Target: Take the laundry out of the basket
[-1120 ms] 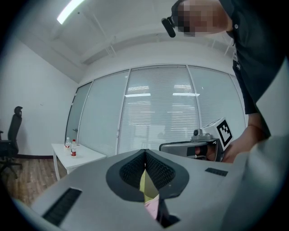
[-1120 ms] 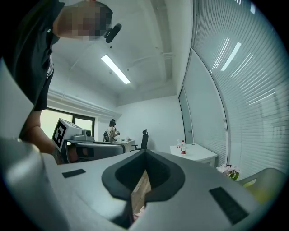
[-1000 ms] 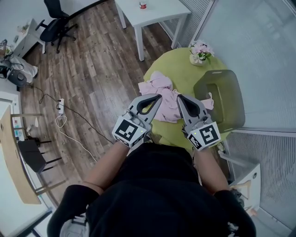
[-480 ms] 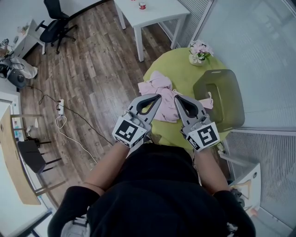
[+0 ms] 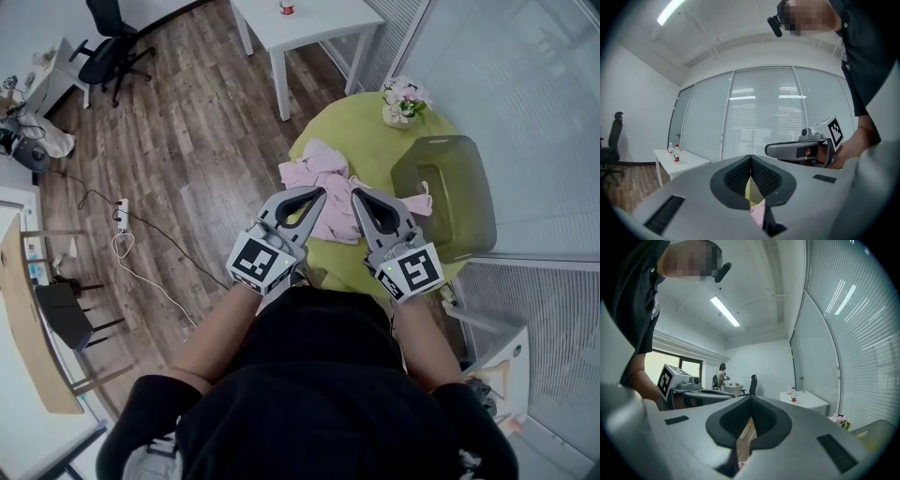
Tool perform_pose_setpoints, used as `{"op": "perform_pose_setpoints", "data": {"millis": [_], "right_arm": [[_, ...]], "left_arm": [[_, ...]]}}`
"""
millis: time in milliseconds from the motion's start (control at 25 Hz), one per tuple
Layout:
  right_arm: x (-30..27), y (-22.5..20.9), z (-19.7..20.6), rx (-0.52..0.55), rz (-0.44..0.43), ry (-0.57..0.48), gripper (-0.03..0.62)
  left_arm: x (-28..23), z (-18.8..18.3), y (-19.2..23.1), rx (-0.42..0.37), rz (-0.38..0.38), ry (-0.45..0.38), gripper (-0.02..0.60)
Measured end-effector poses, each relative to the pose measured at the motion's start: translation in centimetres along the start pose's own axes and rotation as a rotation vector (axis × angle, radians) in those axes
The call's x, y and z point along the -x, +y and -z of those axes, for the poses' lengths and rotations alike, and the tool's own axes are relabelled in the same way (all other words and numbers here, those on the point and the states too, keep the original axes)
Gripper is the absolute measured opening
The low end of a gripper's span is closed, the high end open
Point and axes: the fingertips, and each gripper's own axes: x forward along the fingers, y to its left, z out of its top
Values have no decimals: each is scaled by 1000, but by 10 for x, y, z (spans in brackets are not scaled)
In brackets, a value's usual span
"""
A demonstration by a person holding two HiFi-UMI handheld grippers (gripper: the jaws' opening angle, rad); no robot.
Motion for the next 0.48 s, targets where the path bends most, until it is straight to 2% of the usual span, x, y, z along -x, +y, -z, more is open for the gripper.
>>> {"op": "perform_pose_setpoints", "data": {"millis": [480], "right_arm": [[0, 3, 7, -2, -4, 8, 21]], "left_arm": [[0, 5, -1, -1, 0, 10, 9]]}}
